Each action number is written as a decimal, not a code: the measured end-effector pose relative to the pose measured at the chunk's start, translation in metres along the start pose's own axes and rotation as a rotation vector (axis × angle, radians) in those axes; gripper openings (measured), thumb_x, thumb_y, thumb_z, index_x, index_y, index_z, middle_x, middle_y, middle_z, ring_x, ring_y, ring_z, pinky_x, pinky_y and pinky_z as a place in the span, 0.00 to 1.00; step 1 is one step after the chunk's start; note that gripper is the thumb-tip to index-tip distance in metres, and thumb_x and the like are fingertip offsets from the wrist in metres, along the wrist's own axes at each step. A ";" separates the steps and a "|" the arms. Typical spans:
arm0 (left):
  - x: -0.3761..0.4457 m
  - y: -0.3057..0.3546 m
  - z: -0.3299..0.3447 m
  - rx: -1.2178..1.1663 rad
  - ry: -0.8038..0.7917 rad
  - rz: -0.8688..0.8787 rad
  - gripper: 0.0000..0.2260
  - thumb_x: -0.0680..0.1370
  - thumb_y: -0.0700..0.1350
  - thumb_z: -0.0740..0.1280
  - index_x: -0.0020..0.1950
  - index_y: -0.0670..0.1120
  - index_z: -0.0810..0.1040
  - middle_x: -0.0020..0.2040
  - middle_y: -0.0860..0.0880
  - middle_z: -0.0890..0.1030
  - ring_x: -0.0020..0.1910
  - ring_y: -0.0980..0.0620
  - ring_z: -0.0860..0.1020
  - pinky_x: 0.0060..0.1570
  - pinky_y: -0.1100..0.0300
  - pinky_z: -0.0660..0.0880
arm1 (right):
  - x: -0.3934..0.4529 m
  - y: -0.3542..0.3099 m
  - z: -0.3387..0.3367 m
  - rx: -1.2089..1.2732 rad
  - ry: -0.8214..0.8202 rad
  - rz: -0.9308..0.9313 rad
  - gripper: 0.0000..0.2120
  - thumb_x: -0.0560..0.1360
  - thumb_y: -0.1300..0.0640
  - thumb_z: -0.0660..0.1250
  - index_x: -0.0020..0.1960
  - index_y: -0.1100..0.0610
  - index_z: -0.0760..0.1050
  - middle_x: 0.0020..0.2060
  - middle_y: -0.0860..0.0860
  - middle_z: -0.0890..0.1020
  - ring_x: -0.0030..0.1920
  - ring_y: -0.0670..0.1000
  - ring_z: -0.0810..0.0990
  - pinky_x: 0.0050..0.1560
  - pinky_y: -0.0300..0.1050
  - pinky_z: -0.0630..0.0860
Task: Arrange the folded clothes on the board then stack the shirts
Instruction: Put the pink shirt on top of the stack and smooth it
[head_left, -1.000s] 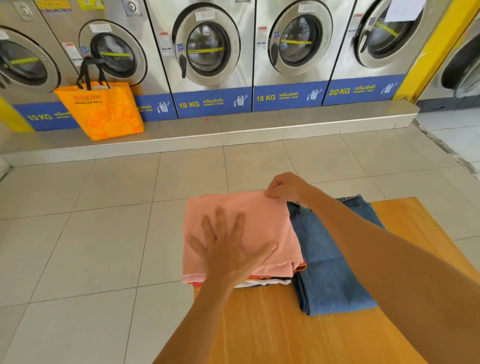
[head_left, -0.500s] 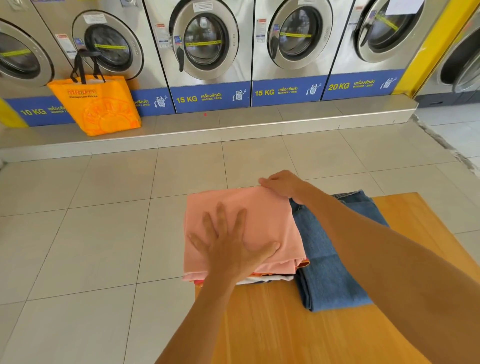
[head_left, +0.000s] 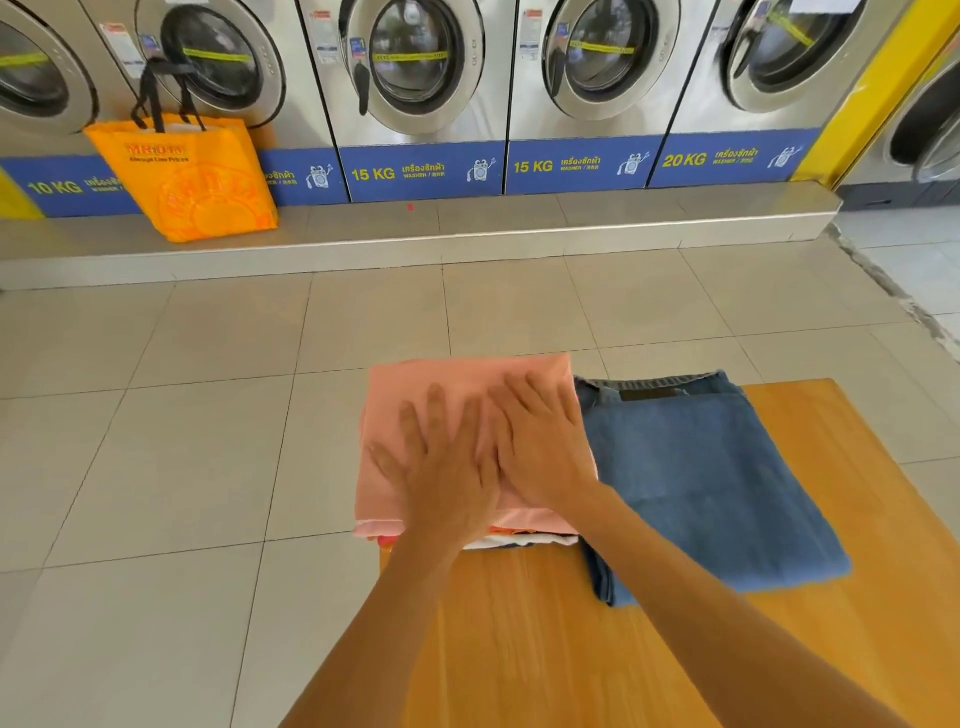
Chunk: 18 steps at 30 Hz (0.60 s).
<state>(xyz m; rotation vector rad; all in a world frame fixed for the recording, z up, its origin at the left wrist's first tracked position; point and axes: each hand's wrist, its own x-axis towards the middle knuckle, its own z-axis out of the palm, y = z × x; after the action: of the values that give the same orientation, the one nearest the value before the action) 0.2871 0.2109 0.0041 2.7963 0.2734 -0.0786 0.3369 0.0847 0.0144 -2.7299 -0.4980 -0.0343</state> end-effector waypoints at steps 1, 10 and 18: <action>0.001 -0.006 0.001 -0.013 -0.009 -0.006 0.27 0.78 0.64 0.35 0.78 0.65 0.38 0.80 0.54 0.34 0.79 0.43 0.35 0.68 0.26 0.39 | -0.007 0.004 0.009 -0.041 -0.050 0.035 0.27 0.83 0.43 0.46 0.79 0.49 0.61 0.80 0.47 0.58 0.81 0.50 0.51 0.79 0.57 0.48; 0.050 -0.043 -0.037 0.025 -0.030 -0.220 0.25 0.83 0.55 0.43 0.80 0.53 0.48 0.82 0.47 0.42 0.79 0.39 0.39 0.71 0.29 0.41 | 0.024 0.014 -0.004 -0.070 -0.162 0.217 0.28 0.83 0.46 0.42 0.81 0.57 0.53 0.81 0.51 0.54 0.81 0.54 0.46 0.78 0.64 0.44; 0.063 -0.035 -0.021 -0.084 -0.081 0.048 0.22 0.83 0.57 0.42 0.78 0.61 0.55 0.82 0.50 0.49 0.80 0.46 0.44 0.75 0.37 0.43 | 0.015 0.024 0.006 -0.060 -0.123 0.086 0.29 0.82 0.41 0.42 0.80 0.48 0.55 0.81 0.46 0.55 0.81 0.49 0.50 0.78 0.59 0.51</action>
<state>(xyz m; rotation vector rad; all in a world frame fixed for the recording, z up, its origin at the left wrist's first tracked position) 0.3426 0.2611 0.0077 2.7068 0.1859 -0.1644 0.3592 0.0715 0.0018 -2.8217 -0.4183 0.1437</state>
